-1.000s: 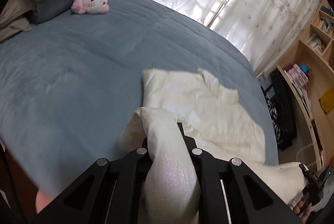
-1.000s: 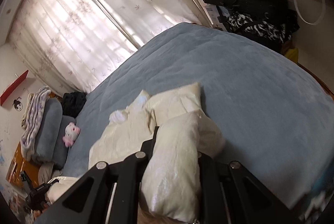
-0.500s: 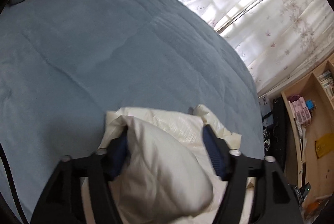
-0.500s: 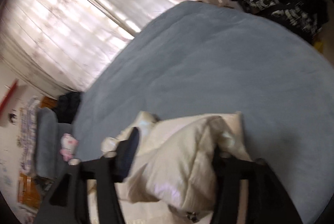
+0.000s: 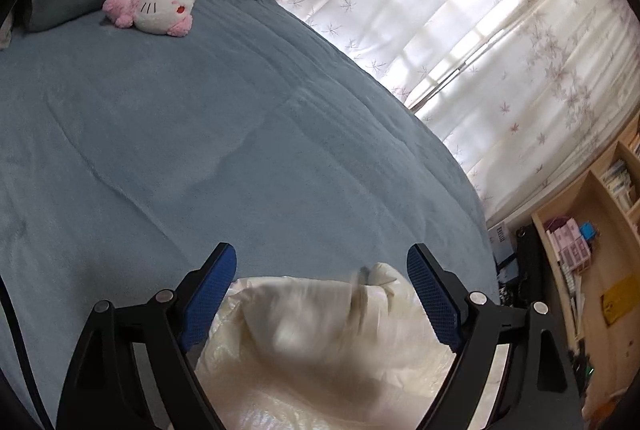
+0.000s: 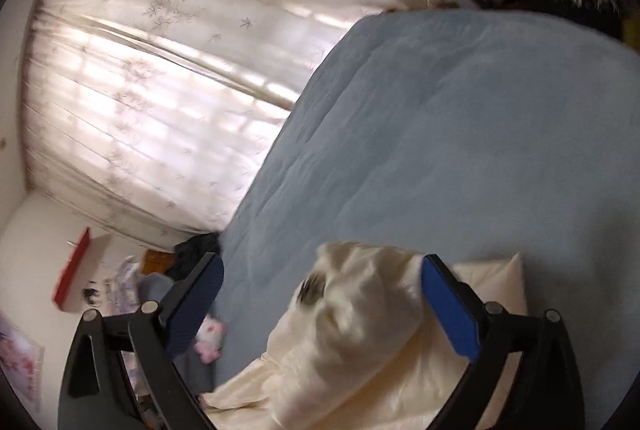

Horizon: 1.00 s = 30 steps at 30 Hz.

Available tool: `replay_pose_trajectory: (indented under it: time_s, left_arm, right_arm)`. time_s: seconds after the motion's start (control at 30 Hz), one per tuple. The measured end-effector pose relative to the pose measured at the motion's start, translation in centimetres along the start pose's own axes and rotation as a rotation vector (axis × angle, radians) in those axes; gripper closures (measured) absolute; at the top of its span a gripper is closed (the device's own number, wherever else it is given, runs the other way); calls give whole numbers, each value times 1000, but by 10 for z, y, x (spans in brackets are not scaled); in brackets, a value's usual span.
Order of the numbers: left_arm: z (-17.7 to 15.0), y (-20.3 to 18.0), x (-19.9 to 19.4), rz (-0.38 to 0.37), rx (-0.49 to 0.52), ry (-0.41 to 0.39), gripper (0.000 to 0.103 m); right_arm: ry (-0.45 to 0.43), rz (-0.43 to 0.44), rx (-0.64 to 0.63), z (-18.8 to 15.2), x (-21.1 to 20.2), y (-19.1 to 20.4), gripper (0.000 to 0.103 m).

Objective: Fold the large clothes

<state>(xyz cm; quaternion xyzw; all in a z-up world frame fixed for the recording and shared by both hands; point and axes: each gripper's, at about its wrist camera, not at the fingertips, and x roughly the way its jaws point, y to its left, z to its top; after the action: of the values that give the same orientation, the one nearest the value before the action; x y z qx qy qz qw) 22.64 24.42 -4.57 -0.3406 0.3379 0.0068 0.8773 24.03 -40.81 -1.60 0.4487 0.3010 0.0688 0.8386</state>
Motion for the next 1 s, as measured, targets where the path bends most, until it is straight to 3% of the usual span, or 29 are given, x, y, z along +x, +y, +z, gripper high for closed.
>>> replay_pose_trajectory:
  time_s: [0.17,0.33,0.53,0.67,0.73,0.77,0.8,0.83,0.93,1.0]
  left_arm:
    - [-6,6,1,33,117,31,17]
    - [-22,14,36,90,230,146,17]
    - [-34,20,91,132,265,278,17]
    - [-36,26,118,107,221,352,17]
    - [-37,27,123,108,198,351,17]
    - [-38,25,122,118,198,334,24]
    - [-40,21,120,127,215,312,33]
    - [-42,15,117,134,236,295,53]
    - [-49,-10,101,211,341,197,81]
    - [-52,-31,87,236,401,116,83]
  right_arm:
    - [-5,-136,-166,0,2,12,4]
    - [79,-256,-292,-12,16,-9,4]
    - [219,-329,-318,-29,57,-48,4]
    - [275,-332,-308,-34,82,-59,7]
    - [301,-318,-326,-40,90,-57,30]
    - [300,-330,-360,-44,92,-52,37]
    - [293,-340,-393,-47,92,-48,52]
    - [275,-349,-448,-53,90,-41,73]
    - [194,-368,-531,-61,72,-24,88]
    - [122,-376,-542,-58,55,-16,89]
